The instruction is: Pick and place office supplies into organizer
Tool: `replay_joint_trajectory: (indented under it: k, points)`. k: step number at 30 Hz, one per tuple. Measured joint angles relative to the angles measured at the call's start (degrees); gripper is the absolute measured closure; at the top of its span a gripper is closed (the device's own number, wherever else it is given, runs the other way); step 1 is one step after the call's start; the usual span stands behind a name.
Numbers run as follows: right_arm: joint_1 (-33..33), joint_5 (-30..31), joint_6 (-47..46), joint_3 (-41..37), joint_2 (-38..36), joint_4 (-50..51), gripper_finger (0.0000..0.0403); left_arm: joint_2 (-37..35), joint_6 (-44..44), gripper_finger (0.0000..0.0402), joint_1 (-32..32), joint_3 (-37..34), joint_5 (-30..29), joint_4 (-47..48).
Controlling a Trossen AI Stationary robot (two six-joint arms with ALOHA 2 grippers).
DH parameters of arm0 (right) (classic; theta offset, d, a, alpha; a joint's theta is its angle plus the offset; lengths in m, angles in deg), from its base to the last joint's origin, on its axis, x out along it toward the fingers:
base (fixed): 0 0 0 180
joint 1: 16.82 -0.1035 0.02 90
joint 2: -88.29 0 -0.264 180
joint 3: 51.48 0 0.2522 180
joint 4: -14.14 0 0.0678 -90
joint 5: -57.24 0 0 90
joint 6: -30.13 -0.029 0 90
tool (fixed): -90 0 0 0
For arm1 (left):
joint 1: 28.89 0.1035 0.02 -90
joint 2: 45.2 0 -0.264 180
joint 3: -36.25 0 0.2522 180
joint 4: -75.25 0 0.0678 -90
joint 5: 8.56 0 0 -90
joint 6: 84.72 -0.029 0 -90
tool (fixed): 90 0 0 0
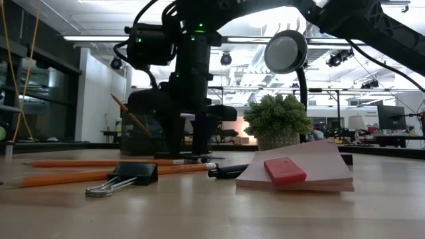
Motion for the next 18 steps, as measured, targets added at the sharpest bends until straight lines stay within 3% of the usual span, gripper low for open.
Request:
replay_joint_trajectory:
  k: [5, 12, 18]
  points:
    - [-0.3, 0.7, 0.0, 0.0, 0.3, -0.1, 0.0219, 0.0, 0.0, 0.0401, 0.0, 0.0, 0.0, 0.0]
    - [-0.3, 0.7, 0.1, -0.1, 0.4, 0.0, 0.0291, 0.0, 0.0, 0.0401, 0.0, 0.0, -1.4, 0.0]
    - [-0.4, 0.7, 0.2, -0.2, 0.2, 0.0, 0.0294, 0.0, 0.0, 0.0401, 0.0, 0.0, -1.5, 0.0]
